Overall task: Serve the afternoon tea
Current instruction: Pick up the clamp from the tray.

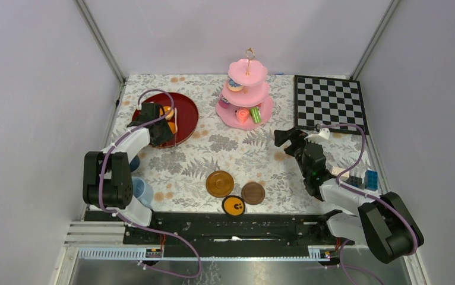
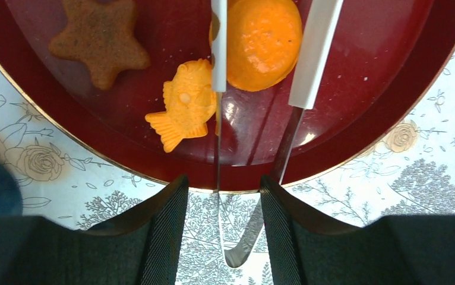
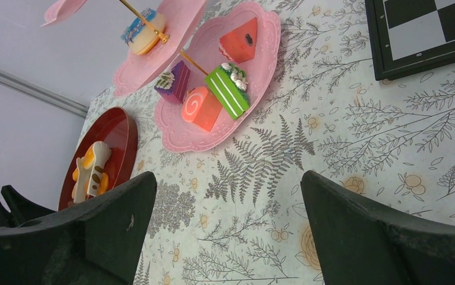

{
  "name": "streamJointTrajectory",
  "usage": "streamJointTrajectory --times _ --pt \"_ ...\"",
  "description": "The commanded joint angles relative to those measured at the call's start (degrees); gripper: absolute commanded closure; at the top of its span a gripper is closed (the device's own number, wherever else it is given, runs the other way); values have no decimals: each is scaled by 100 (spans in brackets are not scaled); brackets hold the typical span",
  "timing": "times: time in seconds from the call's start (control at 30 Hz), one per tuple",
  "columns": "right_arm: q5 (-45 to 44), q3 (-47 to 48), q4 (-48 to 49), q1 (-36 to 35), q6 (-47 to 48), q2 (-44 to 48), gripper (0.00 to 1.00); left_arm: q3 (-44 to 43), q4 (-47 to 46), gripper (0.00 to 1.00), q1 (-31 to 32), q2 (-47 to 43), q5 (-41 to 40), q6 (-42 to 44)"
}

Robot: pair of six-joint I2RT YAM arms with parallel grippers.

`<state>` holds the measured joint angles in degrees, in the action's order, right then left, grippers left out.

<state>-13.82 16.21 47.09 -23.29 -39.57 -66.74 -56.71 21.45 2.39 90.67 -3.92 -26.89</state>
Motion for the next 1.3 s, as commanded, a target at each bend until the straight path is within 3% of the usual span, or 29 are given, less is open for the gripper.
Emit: streamJointTrajectory --times 0.0,0.17,0.47,0.67,0.83,1.1,1.27 --pt "77 157 248 44 19 -51 2 79 -368 55 -28 -117 -271 -86" --pt "93 205 188 44 43 -88 2 -19 -394 68 -28 197 -293 -55" --pt "118 242 125 44 32 -85 2 -229 -168 79 -11 388 -235 86" --pt "117 240 125 44 24 -85 2 -897 488 100 -34 399 -102 481" --pt "181 257 125 38 22 -83 2 -1561 1268 100 -138 644 251 759" --pt "1040 821 -75 14 33 -481 2 -1755 1529 100 -147 443 290 707" --pt "1075 1998 -829 -862 -836 -1536 1 -1764 1538 100 -151 384 366 681"
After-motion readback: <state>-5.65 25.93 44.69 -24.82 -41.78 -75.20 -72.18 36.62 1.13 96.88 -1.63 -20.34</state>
